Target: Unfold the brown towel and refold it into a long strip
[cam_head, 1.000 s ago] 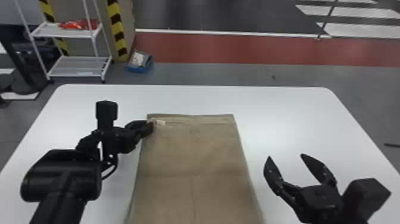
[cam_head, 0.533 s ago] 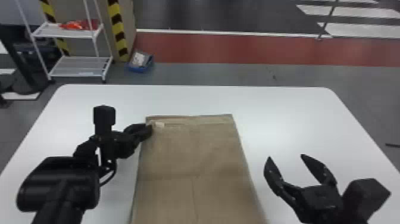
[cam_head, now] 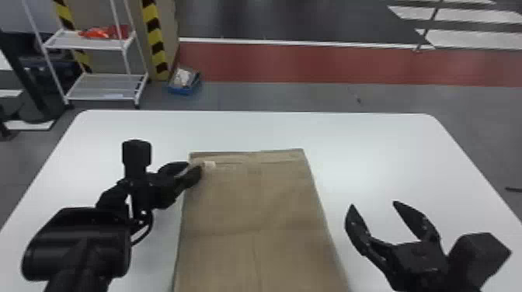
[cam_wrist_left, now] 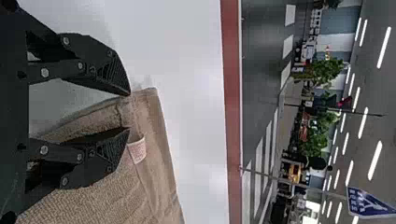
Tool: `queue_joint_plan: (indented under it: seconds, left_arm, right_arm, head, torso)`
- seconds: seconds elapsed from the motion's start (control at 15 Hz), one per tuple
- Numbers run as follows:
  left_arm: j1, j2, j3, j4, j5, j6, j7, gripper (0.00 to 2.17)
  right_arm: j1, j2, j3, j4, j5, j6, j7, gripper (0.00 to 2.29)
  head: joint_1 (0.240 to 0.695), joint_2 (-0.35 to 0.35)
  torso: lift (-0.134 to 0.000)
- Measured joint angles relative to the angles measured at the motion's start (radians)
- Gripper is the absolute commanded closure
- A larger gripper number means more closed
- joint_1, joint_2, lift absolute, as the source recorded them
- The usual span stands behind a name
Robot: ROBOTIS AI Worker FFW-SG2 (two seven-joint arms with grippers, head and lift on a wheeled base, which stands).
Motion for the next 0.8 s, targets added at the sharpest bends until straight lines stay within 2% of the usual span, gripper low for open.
queue_joint_plan:
  seconds: [0.8]
  left_arm:
    - [0.039,0.000,-0.002,-0.037,-0.002,-0.059,-0.003,0.67]
  right_arm:
    - [-0.008,0.000,0.002,0.003,0.000,0.010,0.000,0.09]
  head:
    - [0.695,-0.067]
  torso:
    - [-0.123]
